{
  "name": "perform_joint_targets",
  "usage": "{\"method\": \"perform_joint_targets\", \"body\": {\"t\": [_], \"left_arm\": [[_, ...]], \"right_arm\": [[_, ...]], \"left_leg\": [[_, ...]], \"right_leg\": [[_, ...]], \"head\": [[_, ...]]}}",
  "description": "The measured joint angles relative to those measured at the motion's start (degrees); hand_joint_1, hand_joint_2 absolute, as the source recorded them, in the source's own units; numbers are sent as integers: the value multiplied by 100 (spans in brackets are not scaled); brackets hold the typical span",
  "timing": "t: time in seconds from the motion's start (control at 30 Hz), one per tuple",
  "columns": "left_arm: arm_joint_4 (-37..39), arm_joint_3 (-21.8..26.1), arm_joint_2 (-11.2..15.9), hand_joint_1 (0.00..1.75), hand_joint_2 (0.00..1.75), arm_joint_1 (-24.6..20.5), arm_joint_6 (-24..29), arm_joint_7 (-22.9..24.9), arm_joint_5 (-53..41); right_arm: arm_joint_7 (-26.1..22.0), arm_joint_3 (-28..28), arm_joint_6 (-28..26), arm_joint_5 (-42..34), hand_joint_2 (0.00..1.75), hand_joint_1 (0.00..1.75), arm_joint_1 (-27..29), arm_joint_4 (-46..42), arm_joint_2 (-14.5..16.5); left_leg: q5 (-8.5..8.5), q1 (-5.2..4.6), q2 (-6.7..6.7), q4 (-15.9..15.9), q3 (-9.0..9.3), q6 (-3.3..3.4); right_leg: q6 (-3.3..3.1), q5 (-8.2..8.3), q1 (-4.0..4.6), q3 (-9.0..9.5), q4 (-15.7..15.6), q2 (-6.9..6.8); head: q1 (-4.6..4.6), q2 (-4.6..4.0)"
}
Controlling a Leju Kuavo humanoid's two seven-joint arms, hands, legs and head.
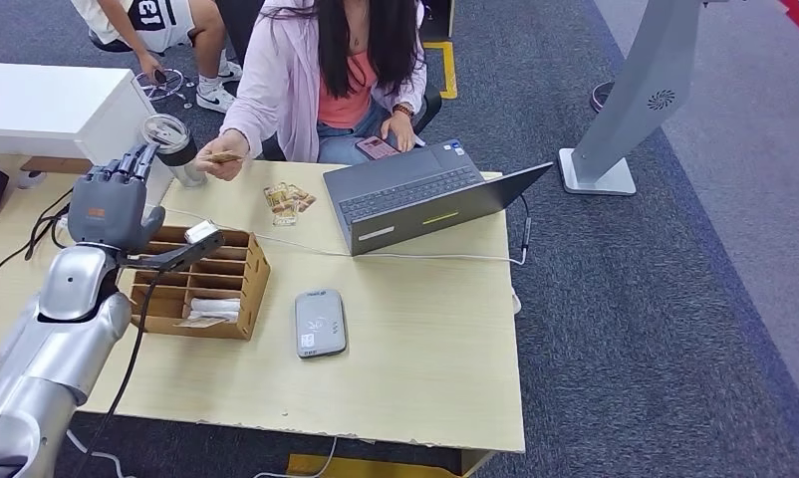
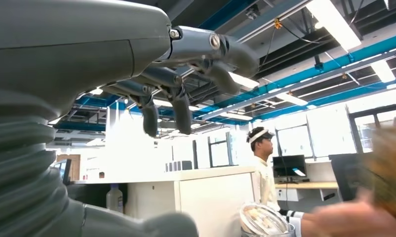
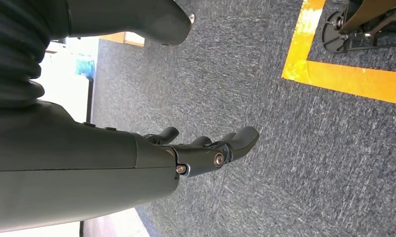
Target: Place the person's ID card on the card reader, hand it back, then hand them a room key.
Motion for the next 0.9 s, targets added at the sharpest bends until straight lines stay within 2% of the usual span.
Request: {"method": "perform_joint_targets", "body": {"t": [0.1, 0.3, 0.6, 0.9], "left_arm": [[-172, 1, -2, 0, 175, 174, 8, -94, 20], [-1192, 1, 0, 0, 175, 823, -130, -189, 54], [-3256, -2, 53, 0, 175, 2237, -354, -170, 166], [-4221, -50, 112, 0, 175, 2919, -398, -164, 172]], "right_arm": [[0, -1, -44, -1, 175, 0, 3, 0, 0], [-30, -18, -134, -16, 175, 0, 6, 0, 0], [-25, -189, -292, -149, 175, 0, 22, 0, 0], [9, -301, -372, -214, 175, 0, 27, 0, 5]], "left_leg": [[0, -1, 1, 0, 0, 0], [-1, -2, 1, 0, -2, 1], [-3, 0, 3, -1, -6, 0], [-1, -1, 3, -1, -6, 0]], "right_leg": [[0, 0, -1, 0, 0, 2], [0, 0, -1, -1, -3, 2], [1, -2, -1, -10, -4, 3], [1, -1, -1, -9, -4, 4]], "head": [[0, 0], [-1, 0], [0, 0], [0, 0]]}}
